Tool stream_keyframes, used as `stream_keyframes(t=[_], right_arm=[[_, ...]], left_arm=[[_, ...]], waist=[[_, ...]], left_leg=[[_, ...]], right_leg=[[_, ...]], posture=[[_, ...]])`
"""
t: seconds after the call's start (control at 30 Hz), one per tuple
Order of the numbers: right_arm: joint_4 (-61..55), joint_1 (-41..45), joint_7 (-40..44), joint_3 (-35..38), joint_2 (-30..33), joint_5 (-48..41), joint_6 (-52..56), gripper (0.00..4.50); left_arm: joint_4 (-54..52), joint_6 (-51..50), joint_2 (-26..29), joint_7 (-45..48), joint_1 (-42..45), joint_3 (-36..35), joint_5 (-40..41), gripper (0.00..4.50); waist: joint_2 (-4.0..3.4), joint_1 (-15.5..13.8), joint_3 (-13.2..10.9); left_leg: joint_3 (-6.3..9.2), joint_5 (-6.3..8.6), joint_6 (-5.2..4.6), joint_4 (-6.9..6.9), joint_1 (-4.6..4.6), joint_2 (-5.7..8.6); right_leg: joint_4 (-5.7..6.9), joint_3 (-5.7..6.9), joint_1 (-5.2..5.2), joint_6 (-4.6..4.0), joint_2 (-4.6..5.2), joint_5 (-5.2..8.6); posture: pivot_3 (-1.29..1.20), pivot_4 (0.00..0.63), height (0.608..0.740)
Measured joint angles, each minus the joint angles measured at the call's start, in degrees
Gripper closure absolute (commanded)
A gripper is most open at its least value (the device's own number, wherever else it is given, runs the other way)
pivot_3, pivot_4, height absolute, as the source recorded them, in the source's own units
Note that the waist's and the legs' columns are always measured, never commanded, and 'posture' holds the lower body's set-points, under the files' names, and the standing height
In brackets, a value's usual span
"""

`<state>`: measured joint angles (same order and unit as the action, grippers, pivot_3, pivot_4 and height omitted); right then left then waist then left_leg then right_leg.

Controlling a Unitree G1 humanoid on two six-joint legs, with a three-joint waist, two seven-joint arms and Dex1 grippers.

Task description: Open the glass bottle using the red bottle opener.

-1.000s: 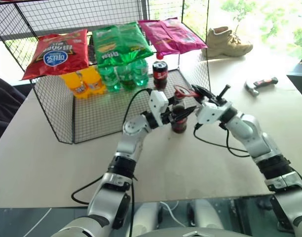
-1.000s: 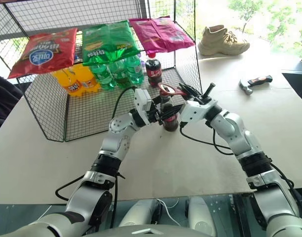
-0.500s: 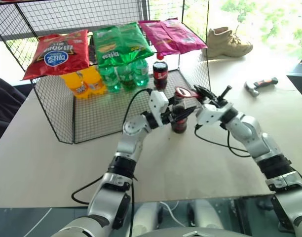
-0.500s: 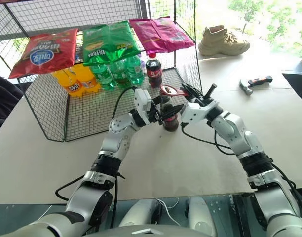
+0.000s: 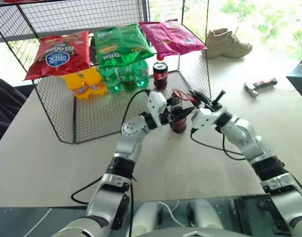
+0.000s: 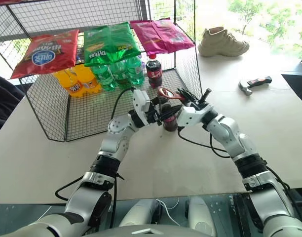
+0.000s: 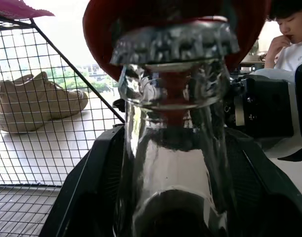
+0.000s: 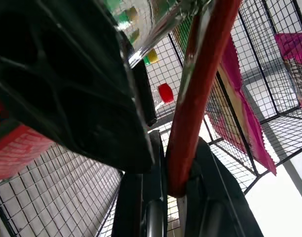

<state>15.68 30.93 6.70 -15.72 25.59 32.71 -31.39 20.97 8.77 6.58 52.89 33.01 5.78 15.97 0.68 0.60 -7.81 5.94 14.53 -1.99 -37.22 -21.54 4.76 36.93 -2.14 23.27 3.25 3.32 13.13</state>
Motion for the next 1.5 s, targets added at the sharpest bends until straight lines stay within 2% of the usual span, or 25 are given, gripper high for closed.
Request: stream_keyframes(t=[0.37, 0.97, 1.5], right_arm=[[0.44, 0.46, -3.05, -0.08, 0.22, 3.10, -0.39, 4.50], [7.24, 13.34, -4.52, -2.44, 11.15, 10.34, -10.89, 4.50], [14.51, 20.43, -13.64, -3.36, 17.23, 14.79, -16.20, 4.50]], left_arm=[[0.19, 0.00, -0.02, 0.34, -0.03, -0.26, -0.01, 2.24], [0.58, 0.10, -0.63, 0.32, 0.49, -0.35, -0.01, 2.24], [3.29, 0.19, -1.99, -0.34, 3.02, 1.26, -0.80, 2.24]], waist=[[-0.01, 0.01, 0.09], [0.02, -0.28, 0.04], [-0.06, -1.22, -0.03]], left_leg=[[0.00, 0.00, 0.00, -0.01, 0.02, 0.00], [0.03, 0.00, 0.00, -0.01, -0.19, 0.03], [-0.10, 0.00, 0.00, 0.11, -0.31, 0.06]], right_leg=[[0.01, -0.01, -0.01, 0.01, -0.01, 0.00], [-0.02, 0.03, 0.14, 0.01, 0.01, 0.00], [-0.12, -0.08, 0.30, 0.01, 0.03, 0.00]], posture=[[0.00, 0.150, 0.740], [0.00, 0.150, 0.740], [0.00, 0.150, 0.740]])
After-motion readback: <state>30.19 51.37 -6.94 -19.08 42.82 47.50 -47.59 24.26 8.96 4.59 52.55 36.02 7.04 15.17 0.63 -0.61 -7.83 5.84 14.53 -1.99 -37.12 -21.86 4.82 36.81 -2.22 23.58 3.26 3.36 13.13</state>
